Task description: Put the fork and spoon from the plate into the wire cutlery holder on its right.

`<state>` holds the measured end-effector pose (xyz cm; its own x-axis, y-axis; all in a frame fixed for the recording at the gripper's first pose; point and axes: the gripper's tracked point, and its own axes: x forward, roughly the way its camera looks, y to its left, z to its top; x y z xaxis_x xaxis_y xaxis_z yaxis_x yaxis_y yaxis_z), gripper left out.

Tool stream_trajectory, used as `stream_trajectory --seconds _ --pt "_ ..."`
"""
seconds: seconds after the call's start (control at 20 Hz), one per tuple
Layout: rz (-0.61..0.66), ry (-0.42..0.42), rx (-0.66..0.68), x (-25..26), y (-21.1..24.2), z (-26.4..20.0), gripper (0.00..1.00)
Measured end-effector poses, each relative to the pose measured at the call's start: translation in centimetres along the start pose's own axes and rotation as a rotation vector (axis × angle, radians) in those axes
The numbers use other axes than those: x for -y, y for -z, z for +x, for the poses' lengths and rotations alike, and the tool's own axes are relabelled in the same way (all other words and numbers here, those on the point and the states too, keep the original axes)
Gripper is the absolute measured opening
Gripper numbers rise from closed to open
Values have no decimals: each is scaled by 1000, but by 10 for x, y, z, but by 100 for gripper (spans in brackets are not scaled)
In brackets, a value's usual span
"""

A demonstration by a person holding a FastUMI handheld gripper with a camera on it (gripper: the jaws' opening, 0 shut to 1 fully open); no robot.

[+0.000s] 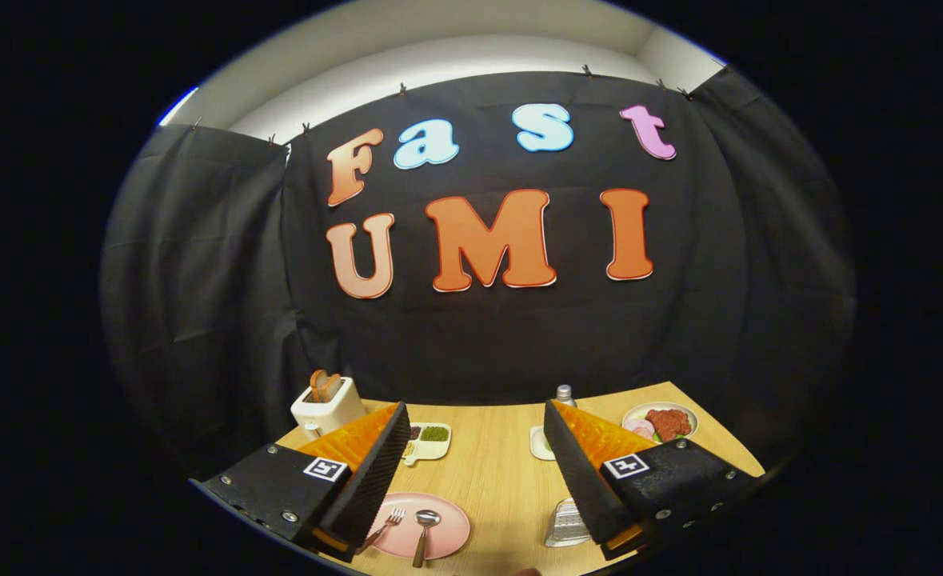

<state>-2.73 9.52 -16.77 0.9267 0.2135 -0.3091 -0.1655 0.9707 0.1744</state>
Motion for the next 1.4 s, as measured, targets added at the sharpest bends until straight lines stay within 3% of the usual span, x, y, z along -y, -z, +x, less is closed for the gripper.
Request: stream_trajectory --seconds 0.3,0.7,1.0,1.2,1.4 --pt "-93 -68 -73 -34 32 22 99" --pt "-146 -171 -354 -66 142 22 100" --pt "-161 -191 -585 -81 221 18 97" --pt "-281 -205 -787 -76 278 8 86" --pt "-286 -208 -905 -82 315 6 69"
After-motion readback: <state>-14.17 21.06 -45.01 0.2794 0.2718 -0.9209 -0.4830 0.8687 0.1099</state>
